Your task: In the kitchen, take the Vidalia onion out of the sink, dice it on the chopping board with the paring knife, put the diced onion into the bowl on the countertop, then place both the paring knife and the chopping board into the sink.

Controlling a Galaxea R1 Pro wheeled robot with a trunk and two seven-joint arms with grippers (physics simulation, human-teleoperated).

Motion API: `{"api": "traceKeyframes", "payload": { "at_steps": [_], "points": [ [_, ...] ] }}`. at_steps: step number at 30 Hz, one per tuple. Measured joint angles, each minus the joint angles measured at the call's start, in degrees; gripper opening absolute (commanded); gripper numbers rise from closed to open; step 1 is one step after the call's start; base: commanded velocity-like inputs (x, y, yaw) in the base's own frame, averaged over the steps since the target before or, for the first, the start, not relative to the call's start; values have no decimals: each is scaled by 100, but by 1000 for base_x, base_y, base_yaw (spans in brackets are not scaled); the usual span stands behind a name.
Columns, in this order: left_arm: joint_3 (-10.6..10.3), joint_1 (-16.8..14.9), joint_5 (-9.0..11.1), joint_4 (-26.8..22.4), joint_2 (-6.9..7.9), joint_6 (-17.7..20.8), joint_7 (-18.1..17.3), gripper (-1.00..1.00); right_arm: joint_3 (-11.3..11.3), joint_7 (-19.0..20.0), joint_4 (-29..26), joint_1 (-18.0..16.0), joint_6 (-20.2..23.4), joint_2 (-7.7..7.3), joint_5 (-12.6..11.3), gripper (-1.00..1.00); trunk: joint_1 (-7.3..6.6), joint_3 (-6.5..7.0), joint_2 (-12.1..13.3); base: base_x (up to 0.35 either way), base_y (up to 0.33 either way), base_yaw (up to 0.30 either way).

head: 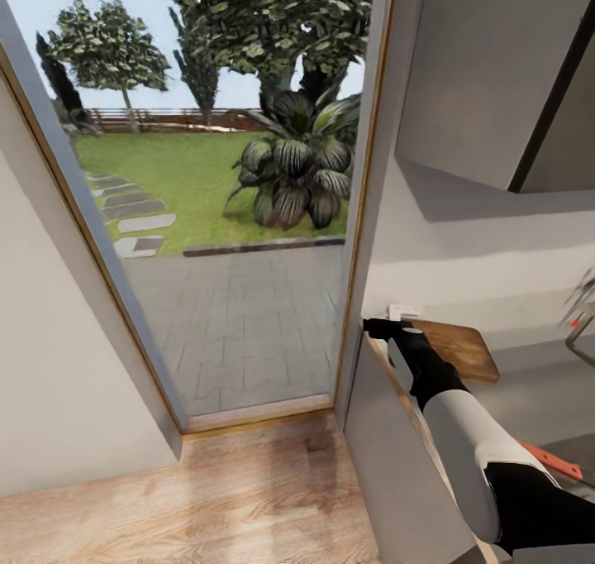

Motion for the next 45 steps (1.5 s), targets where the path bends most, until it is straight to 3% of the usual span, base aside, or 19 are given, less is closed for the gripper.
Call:
{"api": "traceKeyframes", "payload": {
  "at_steps": [28,45],
  "points": [
    [0,0,0,-2,6,-9,0,100,-36,0,0,0,0,0,0,100,-2,-236,-1,17,0,0],
    [0,0,0,2,4,-5,0,100,-36,0,0,0,0,0,0,100,0,-252,-1,90,0,0]
  ]
}}
